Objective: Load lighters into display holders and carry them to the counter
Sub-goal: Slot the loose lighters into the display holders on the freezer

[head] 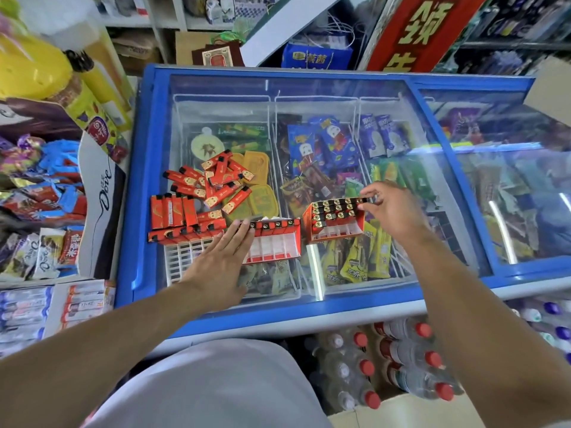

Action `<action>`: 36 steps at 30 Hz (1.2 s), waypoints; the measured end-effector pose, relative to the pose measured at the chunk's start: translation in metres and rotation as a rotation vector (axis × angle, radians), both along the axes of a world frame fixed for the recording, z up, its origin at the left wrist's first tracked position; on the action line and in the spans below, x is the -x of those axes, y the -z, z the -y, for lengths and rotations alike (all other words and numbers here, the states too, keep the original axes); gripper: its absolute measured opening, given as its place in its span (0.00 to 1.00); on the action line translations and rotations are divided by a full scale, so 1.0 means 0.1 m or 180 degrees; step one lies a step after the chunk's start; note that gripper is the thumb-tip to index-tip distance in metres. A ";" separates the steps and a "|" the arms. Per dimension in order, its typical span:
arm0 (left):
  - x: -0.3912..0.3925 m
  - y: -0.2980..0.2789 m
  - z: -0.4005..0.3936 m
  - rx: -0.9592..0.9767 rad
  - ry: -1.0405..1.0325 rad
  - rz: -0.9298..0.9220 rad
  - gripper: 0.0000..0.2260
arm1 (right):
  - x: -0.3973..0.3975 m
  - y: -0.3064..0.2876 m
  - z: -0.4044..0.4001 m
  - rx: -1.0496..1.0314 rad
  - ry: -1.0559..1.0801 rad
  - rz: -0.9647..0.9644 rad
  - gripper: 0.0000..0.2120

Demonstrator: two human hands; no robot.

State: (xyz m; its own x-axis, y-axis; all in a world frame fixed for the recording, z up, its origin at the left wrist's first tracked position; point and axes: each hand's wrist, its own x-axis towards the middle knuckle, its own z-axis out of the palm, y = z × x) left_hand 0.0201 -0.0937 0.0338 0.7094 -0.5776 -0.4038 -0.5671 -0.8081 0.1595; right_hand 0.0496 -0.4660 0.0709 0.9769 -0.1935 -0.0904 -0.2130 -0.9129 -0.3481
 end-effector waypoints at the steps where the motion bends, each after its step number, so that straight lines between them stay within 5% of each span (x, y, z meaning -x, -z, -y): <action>1: 0.00 0.02 0.00 0.0006 0.0004 0.0005 0.48 | -0.01 -0.01 0.00 0.0043 -0.0025 0.0012 0.11; 7: 0.01 0.06 -0.02 0.0115 -0.0030 0.0036 0.47 | -0.07 -0.06 0.02 0.0451 -0.0271 -0.0217 0.05; 13: 0.04 -0.06 -0.01 0.0666 -0.0276 -0.0139 0.42 | -0.46 -0.31 -0.57 0.0212 -0.0318 0.0412 0.04; 17: 0.16 0.01 -0.16 0.1032 -0.0348 -0.0057 0.34 | -0.73 -0.13 -1.43 -0.0200 -0.1044 -0.0182 0.08; 21: 0.31 0.24 -0.54 0.0963 -0.0012 0.0166 0.26 | -0.96 0.16 -2.01 0.0157 -0.1703 -0.0491 0.13; 30: 0.44 0.66 -1.02 0.0438 -0.0541 -0.0203 0.37 | -1.19 0.59 -2.10 0.0712 -0.1787 -0.0973 0.05; 36: 0.41 0.69 -1.06 0.0470 -0.0386 -0.0249 0.40 | -1.18 0.55 -2.15 0.0670 -0.1931 -0.0673 0.16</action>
